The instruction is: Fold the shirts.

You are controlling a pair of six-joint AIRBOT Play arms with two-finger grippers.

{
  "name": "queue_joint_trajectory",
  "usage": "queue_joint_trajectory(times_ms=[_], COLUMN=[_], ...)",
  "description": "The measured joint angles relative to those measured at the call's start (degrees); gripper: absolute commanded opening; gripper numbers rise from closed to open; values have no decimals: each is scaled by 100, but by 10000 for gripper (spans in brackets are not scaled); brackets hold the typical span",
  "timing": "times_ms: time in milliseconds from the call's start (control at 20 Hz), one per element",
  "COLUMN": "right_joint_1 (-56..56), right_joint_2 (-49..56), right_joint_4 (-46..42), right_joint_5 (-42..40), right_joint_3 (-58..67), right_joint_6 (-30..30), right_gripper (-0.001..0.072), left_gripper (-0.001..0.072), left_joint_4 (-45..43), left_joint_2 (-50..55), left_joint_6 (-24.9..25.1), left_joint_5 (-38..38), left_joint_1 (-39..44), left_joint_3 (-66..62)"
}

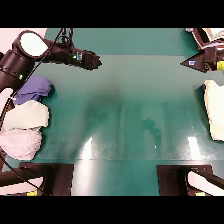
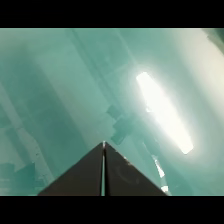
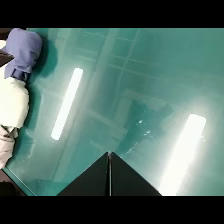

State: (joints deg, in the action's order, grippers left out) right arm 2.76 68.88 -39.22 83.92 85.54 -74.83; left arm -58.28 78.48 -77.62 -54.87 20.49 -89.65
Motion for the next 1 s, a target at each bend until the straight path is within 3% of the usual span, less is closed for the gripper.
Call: queue_joint_trajectory(times_ms=[850,900,950,1000], right_joint_1=[-22,-22,-22,-22], right_joint_2=[0,0,0,0], right_joint_4=[4,4,4,4], right_joint_5=[24,26,26,31], right_joint_3=[-2,-2,-2,-2], right_joint_6=[2,2,4,2], right_gripper=[16,16,16,16], left_gripper=[41,306,651,673], left_joint_4=[-177,-409,-704,-1023], left_joint_2=[-2,-11,-17,-22], left_joint_6=[17,9,-79,-225], left_joint_5=[227,245,212,83], left_joint_1=[-55,-146,-293,-470], left_joint_3=[-24,-48,-72,-90])
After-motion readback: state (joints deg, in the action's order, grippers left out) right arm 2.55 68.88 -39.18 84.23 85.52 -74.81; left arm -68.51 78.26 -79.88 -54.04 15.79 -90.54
